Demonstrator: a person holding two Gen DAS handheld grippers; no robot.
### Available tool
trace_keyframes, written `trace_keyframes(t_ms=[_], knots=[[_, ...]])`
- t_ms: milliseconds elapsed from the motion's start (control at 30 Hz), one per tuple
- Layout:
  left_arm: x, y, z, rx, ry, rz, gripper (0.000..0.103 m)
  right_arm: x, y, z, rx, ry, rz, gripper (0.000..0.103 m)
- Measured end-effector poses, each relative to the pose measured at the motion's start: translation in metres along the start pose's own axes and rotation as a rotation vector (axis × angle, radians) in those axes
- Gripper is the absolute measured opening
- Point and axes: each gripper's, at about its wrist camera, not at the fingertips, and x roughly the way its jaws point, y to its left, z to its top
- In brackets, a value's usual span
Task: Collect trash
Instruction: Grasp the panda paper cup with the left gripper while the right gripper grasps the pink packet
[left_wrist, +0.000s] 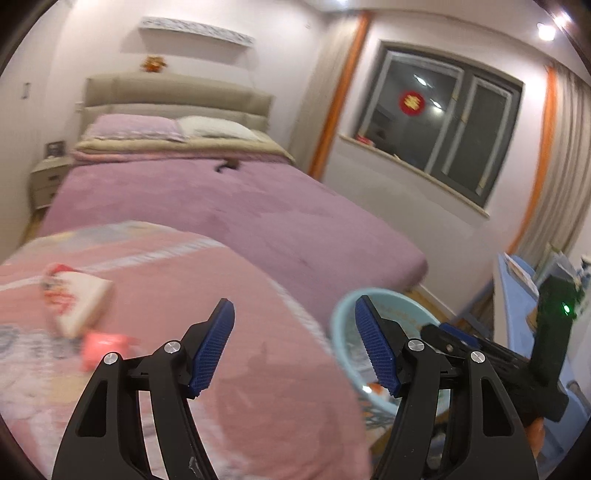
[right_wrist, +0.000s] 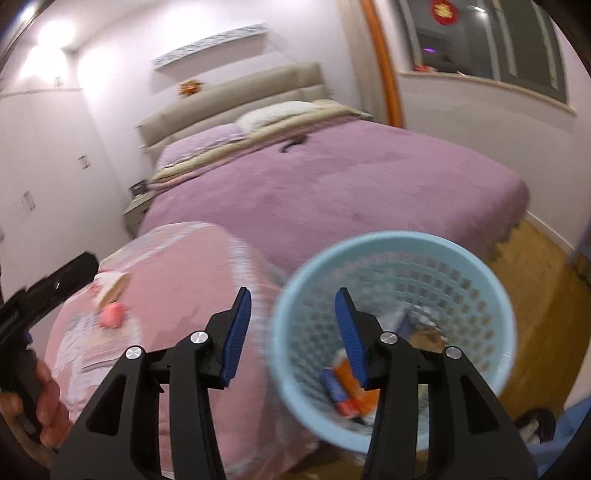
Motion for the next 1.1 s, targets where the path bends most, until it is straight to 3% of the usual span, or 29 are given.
trace_keyframes(t_ms=[267, 467, 633, 767, 867, 1100], knots=[[-0.05, 0.097, 0.017, -0.124, -0.052, 0.185, 0.069, 0.019, 0.097, -0.001, -0.161, 0.022, 0.152, 0.048], [-0.063, 0.177, 0.014, -0.264, 0.001, 0.259, 0.069, 0.051, 0.176, -0.008, -0.338, 0.069, 0.276, 0.048], [-0.045, 0.214, 0.014, -0.351, 0.07, 0.239, 0.067, 0.093, 0.231, -0.014, -0.477, 0.16, 0.361, 0.048], [-0.014, 0.227, 0.01, -0.413, 0.138, 0.19, 0.056, 0.124, 0.247, -0.021, -0.503, 0.226, 0.393, 0.05], [0.008, 0.232, 0.006, -0.448, 0.186, 0.175, 0.055, 0.143, 0.252, -0.022, -0.516, 0.274, 0.421, 0.052], [0.02, 0.239, -0.005, -0.476, 0.171, 0.17, 0.053, 0.165, 0.264, -0.025, -0.566, 0.348, 0.496, 0.077]])
